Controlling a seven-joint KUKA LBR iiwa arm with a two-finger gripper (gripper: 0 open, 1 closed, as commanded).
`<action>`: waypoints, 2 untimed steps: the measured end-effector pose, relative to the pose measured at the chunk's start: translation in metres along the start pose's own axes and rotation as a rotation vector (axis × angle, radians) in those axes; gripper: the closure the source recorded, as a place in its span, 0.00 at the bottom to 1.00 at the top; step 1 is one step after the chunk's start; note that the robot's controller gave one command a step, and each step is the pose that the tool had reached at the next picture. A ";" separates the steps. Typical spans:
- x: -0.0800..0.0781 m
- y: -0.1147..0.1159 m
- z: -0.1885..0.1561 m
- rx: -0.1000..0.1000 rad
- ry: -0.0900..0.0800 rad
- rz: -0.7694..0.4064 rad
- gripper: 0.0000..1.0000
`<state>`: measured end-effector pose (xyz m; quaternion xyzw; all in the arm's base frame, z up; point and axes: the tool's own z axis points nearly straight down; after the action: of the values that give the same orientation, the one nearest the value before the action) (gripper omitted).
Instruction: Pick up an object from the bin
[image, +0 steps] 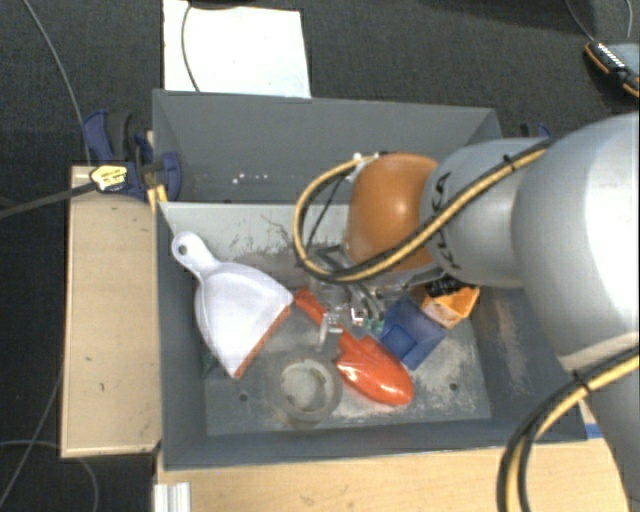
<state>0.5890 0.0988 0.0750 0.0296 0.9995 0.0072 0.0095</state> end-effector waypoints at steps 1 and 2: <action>0.066 -0.115 -0.006 0.015 0.000 0.008 0.00; 0.018 -0.082 -0.009 -0.003 -0.008 0.026 0.00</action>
Offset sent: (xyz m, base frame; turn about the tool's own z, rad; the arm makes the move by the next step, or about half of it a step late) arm -0.0236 -0.0813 0.0061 0.0270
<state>0.5665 0.0183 0.0821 0.0425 0.9990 0.0085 0.0137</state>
